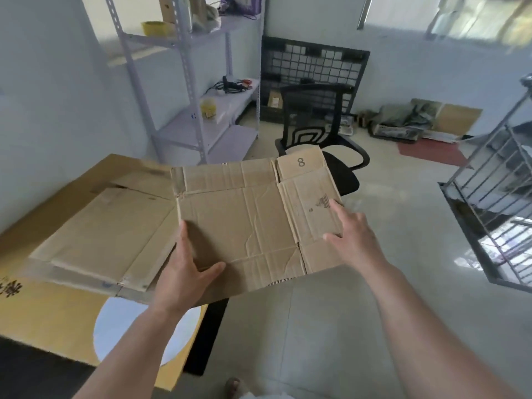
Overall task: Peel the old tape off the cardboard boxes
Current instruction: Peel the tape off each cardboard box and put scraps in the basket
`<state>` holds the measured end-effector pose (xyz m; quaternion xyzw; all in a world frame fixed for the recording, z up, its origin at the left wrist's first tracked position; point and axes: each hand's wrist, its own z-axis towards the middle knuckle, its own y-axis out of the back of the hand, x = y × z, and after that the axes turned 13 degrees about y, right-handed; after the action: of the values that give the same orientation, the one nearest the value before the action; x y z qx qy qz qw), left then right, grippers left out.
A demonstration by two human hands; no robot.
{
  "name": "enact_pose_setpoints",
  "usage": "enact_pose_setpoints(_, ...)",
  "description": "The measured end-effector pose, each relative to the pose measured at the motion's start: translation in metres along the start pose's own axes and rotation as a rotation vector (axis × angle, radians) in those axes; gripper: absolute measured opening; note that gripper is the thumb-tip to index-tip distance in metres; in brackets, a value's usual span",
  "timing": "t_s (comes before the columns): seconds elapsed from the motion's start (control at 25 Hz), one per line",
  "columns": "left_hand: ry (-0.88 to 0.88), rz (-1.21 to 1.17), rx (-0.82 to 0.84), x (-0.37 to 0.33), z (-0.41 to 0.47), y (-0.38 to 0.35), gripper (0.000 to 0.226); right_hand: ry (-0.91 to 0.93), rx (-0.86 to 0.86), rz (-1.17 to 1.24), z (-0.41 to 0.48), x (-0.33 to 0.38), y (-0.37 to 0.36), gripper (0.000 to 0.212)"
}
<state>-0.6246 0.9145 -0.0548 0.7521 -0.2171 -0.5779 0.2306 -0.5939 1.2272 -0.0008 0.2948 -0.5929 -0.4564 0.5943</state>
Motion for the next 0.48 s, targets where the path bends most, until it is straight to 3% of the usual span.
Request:
enact_pose_setpoints(0.24,0.176,-0.057,-0.116,-0.006,0.050,0.011,0.111,0.162,0.103,0.017,0.110,0.018,-0.032,0.074)
enact_pose_setpoints(0.48,0.391,-0.123,-0.372,0.019,0.068,0.046,0.112,0.480,0.297,0.085,0.211,0.091,-0.093,0.073)
